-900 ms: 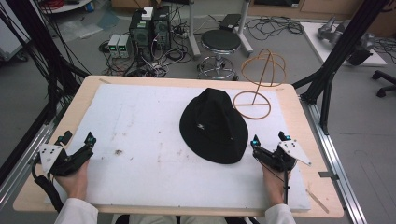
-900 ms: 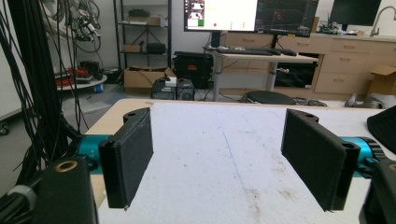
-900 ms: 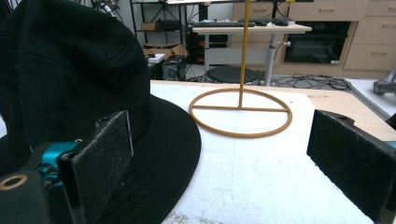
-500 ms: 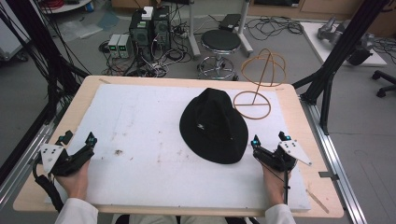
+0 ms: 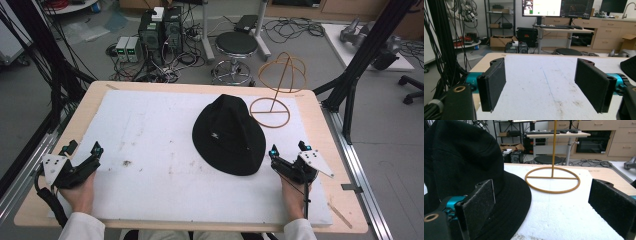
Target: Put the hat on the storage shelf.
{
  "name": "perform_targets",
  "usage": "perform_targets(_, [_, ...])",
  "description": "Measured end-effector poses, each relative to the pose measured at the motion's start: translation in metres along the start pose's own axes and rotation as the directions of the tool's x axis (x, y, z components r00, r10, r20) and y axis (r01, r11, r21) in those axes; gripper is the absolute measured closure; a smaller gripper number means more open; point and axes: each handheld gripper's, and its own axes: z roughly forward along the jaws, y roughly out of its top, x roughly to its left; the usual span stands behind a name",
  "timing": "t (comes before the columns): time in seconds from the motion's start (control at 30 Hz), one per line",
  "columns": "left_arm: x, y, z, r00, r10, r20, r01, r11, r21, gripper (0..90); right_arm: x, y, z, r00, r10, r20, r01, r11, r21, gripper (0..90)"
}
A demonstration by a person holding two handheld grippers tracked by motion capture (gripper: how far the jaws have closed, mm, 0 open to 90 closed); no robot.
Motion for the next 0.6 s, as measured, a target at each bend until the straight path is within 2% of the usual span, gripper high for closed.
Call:
perform_targets(0.1, [0.0, 0.0, 0.0, 1.0, 0.0, -0.001, 0.0, 1.0, 0.0, 25.3, 0.001, 0.001, 0.0, 1.0, 0.003, -0.002, -0.003, 1.0, -0.001, 5.9])
perform_targets(0.4, [0.0, 0.0, 0.0, 1.0, 0.002, 0.0, -0.002, 1.0, -0.002, 25.3, 0.005, 0.007, -0.003, 0.9994, -0.031, -0.017, 0.03, 0.999, -0.023, 5.9])
perform_targets(0.6, [0.001, 0.0, 0.0, 1.0, -0.001, -0.001, 0.001, 1.0, -0.002, 25.3, 0.012, 0.015, -0.003, 0.996, -0.071, -0.053, 0.069, 0.997, -0.039, 5.9])
